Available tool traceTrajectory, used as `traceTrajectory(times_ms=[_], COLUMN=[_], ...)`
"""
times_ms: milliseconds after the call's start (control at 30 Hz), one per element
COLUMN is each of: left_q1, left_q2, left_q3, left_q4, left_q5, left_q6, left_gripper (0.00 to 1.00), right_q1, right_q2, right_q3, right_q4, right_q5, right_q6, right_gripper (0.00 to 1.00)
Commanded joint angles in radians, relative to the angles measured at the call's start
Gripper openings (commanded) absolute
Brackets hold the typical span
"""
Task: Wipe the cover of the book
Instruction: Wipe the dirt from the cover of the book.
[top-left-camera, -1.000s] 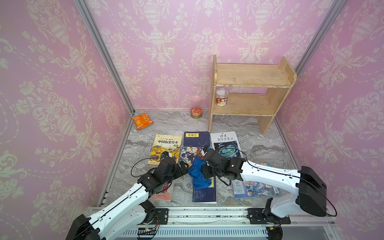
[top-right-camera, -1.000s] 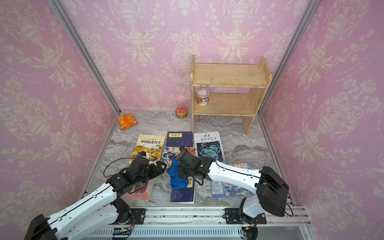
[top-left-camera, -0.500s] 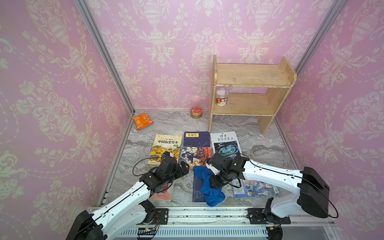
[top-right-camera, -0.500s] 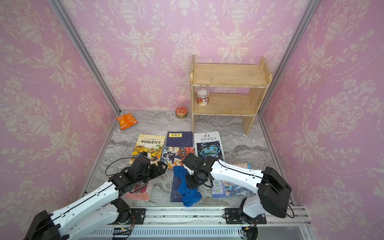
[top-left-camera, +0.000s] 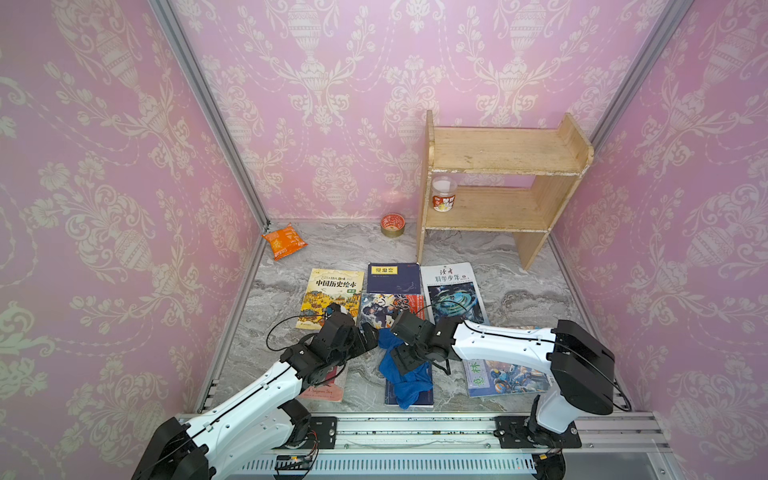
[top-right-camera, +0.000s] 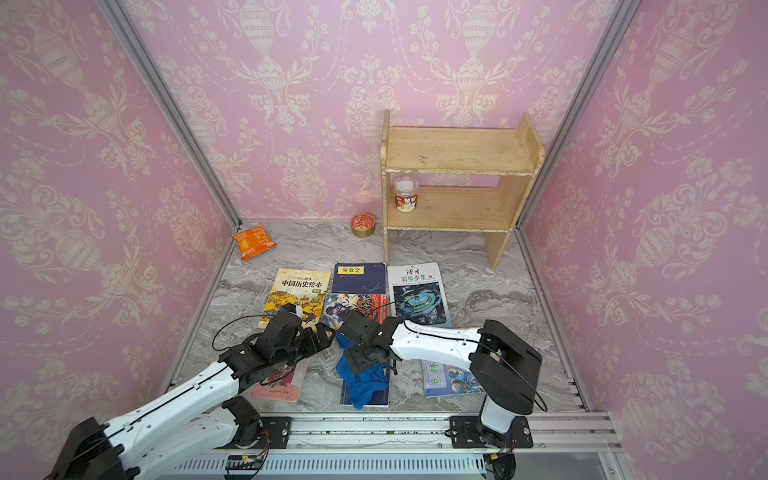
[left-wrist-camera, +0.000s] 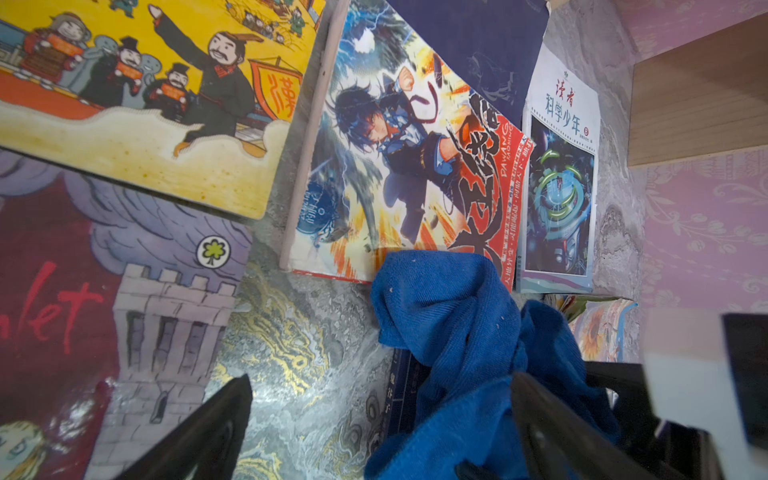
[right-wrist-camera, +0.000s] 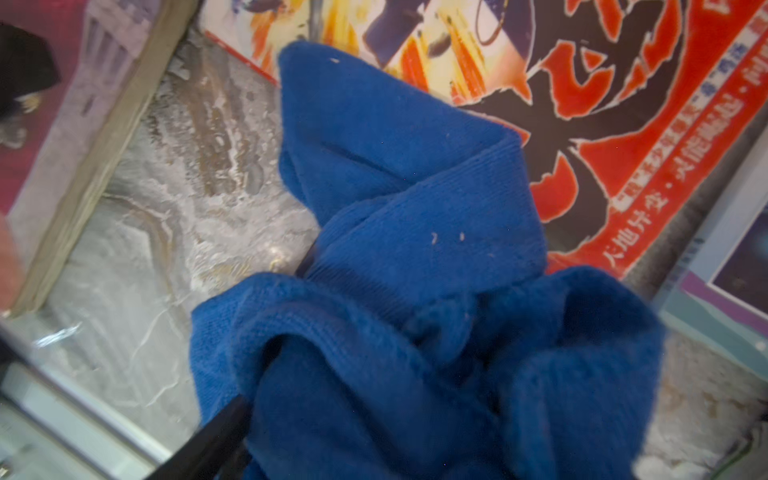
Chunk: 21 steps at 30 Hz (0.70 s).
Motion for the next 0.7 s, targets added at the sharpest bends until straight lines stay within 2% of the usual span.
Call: traceTrajectory(times_ms=[0,33,167,233,467,667], left_q1=[0.009,0.009,0.009,0.009,0.009,0.009], left_q2=[-0.008,-0.009,-0.009,-0.011,-0.024,-0.049], left_q3=[-0.009,-0.011,-0.009,-0.009,-0.014,-0.032], left_q4=[0.003,0.005,0.003,0.001,-0.008,-0.013], left_q5=[0.012,0.012,0.015,0.016,0.016,0.01], left_q6=[0.007,0.008,0.01,0.013,0.009,0.003], left_gripper=[0.99,0.99,0.99,0.99,0.99,0.99], right_q1=[0.001,0.0,0.001,0.001,-0.006,0.007], right_q2=[0.055,0.068,0.101,0.104,-0.022,-0.066], right_q3=[-0.006,-0.017,-0.037,-0.04,-0.062,-0.075], right_q4=[0.04,0.057,0.084,0.076,0.022,-0.044], right_q5=[0.087,0.081,0.031,0.017,0.047,-0.065], right_q6=[0.047,0.053,0.065,0.063,0.024,-0.008], right_gripper=[0.84,0.77,0.21,0.0,0.0,0.0])
